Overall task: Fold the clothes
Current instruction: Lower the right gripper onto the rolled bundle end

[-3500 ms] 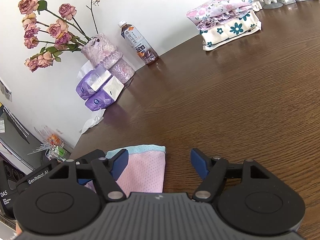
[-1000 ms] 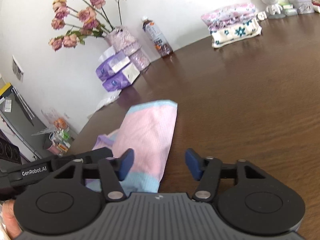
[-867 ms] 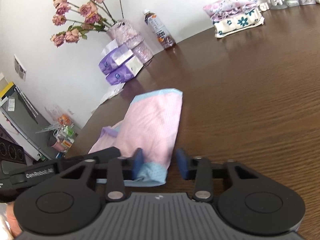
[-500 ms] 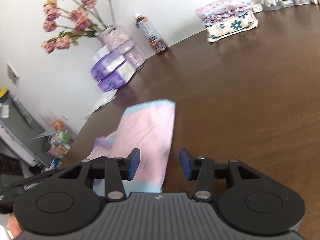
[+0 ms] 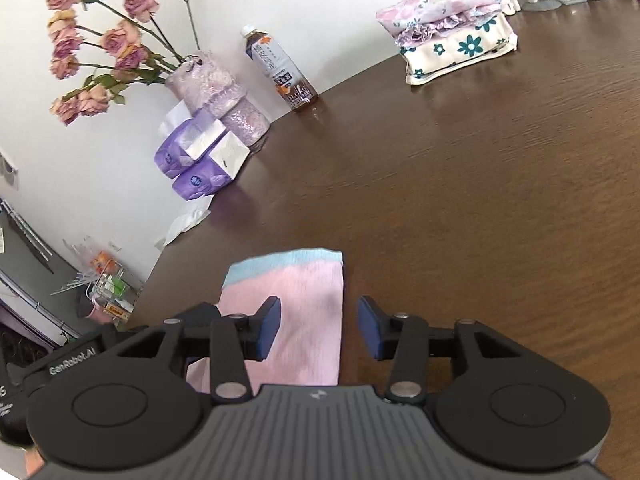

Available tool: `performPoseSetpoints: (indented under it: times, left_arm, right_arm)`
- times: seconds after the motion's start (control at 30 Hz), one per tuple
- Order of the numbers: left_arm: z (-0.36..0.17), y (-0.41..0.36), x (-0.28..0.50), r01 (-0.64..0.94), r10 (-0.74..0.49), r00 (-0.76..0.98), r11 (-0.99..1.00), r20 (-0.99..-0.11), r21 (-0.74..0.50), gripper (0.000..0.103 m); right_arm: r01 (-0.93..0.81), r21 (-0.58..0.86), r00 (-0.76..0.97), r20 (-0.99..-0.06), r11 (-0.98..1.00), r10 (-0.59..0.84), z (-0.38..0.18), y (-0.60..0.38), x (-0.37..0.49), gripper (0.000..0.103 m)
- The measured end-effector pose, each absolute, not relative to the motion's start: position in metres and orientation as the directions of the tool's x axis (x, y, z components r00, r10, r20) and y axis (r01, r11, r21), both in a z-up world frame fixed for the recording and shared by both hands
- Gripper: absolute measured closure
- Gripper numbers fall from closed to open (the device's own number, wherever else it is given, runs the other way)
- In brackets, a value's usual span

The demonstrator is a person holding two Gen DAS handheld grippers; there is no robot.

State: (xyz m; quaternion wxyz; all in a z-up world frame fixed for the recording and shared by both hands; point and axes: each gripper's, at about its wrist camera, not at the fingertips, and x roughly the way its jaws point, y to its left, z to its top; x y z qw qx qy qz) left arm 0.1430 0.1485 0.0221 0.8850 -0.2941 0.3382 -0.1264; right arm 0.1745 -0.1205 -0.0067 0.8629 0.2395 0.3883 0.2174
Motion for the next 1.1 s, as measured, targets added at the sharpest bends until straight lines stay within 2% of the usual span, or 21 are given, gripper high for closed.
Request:
performPoseSetpoints:
  times: [0.03,0.07,0.13,0.17,0.2,0.23,0.27,0.37,0.4,0.47,0.5,0.53,0.6,0.67,0.7,0.73,0.8,0.87,0.93,0.97,1.1]
  left_arm:
    - [0.021,0.147,0.148,0.021,-0.428,0.737,0.788,-0.523,-0.616,0.077]
    - [0.019,0.146,0.153,0.009,-0.431,0.730,0.782,-0.531,-0.623,0.086]
    - [0.016,0.146,0.156,-0.007,-0.436,0.725,0.769,-0.534,-0.639,0.089]
    - [0.017,0.148,0.153,-0.014,-0.431,0.730,0.766,-0.530,-0.643,0.088]
    - [0.018,0.149,0.151,-0.021,-0.426,0.736,0.763,-0.526,-0.646,0.077]
    - [0.019,0.150,0.147,-0.027,-0.418,0.743,0.762,-0.522,-0.648,0.057]
    - [0.020,0.151,0.143,-0.030,-0.406,0.753,0.765,-0.518,-0.644,0.049]
    - [0.020,0.150,0.135,-0.017,-0.406,0.762,0.767,-0.505,-0.641,0.059]
    - [0.018,0.148,0.135,-0.002,-0.421,0.755,0.765,-0.503,-0.643,0.076]
    - [0.012,0.146,0.138,-0.009,-0.444,0.734,0.750,-0.514,-0.661,0.081]
    - [0.010,0.145,0.138,-0.024,-0.441,0.732,0.745,-0.519,-0.667,0.080]
    - [0.010,0.146,0.135,-0.034,-0.434,0.737,0.742,-0.519,-0.669,0.069]
    - [0.014,0.149,0.126,-0.042,-0.420,0.751,0.739,-0.510,-0.672,0.048]
    - [0.017,0.149,0.117,-0.024,-0.406,0.772,0.750,-0.489,-0.661,0.048]
    - [0.019,0.148,0.113,-0.012,-0.400,0.778,0.761,-0.484,-0.648,0.052]
    - [0.019,0.146,0.111,0.002,-0.401,0.780,0.769,-0.481,-0.639,0.069]
    - [0.017,0.142,0.113,0.015,-0.424,0.759,0.770,-0.494,-0.638,0.083]
    - [0.018,0.142,0.109,0.013,-0.423,0.761,0.768,-0.492,-0.640,0.082]
    - [0.019,0.141,0.105,0.012,-0.418,0.765,0.770,-0.490,-0.638,0.051]
    - [0.020,0.141,0.102,0.012,-0.408,0.771,0.778,-0.490,-0.628,0.044]
    - [0.018,0.145,0.098,0.004,-0.407,0.764,0.779,-0.501,-0.627,0.043]
  right_arm:
    - [-0.183,0.583,0.599,-0.573,0.791,0.560,-0.008,-0.118,0.179,0.061]
    - [-0.180,0.585,0.594,-0.576,0.790,0.562,-0.010,-0.116,0.182,0.071]
    - [-0.180,0.591,0.585,-0.578,0.786,0.569,-0.013,-0.111,0.185,0.079]
    - [-0.185,0.590,0.587,-0.575,0.786,0.570,-0.012,-0.111,0.184,0.078]
    - [-0.194,0.586,0.593,-0.569,0.787,0.569,-0.011,-0.112,0.182,0.077]
    - [-0.200,0.581,0.600,-0.564,0.789,0.567,-0.010,-0.113,0.179,0.067]
    - [-0.201,0.579,0.609,-0.558,0.790,0.564,-0.008,-0.115,0.176,0.056]
    - [-0.212,0.567,0.615,-0.556,0.796,0.560,-0.008,-0.116,0.170,0.057]
    - [-0.218,0.561,0.613,-0.558,0.799,0.559,-0.008,-0.115,0.168,0.060]
    - [-0.217,0.557,0.603,-0.570,0.802,0.559,-0.011,-0.111,0.168,0.076]
    - [-0.216,0.563,0.601,-0.567,0.798,0.563,-0.011,-0.111,0.167,0.076]
    - [-0.216,0.573,0.602,-0.559,0.790,0.570,-0.011,-0.112,0.165,0.075]
    - [-0.207,0.600,0.607,-0.541,0.772,0.583,-0.011,-0.118,0.159,0.060]
    - [-0.200,0.619,0.615,-0.525,0.760,0.589,-0.010,-0.125,0.153,0.054]
    - [-0.202,0.612,0.619,-0.526,0.765,0.584,-0.010,-0.126,0.150,0.055]
    - [-0.204,0.602,0.621,-0.531,0.772,0.577,-0.011,-0.126,0.149,0.058]
    - [-0.208,0.599,0.603,-0.543,0.773,0.584,-0.015,-0.122,0.150,0.077]
    - [-0.209,0.617,0.592,-0.538,0.759,0.601,-0.017,-0.121,0.149,0.077]
    - [-0.208,0.630,0.600,-0.522,0.748,0.606,-0.016,-0.125,0.144,0.067]
    - [-0.204,0.636,0.604,-0.516,0.744,0.607,-0.016,-0.129,0.143,0.059]
    - [-0.172,0.647,0.610,-0.522,0.743,0.596,-0.019,-0.138,0.143,0.058]
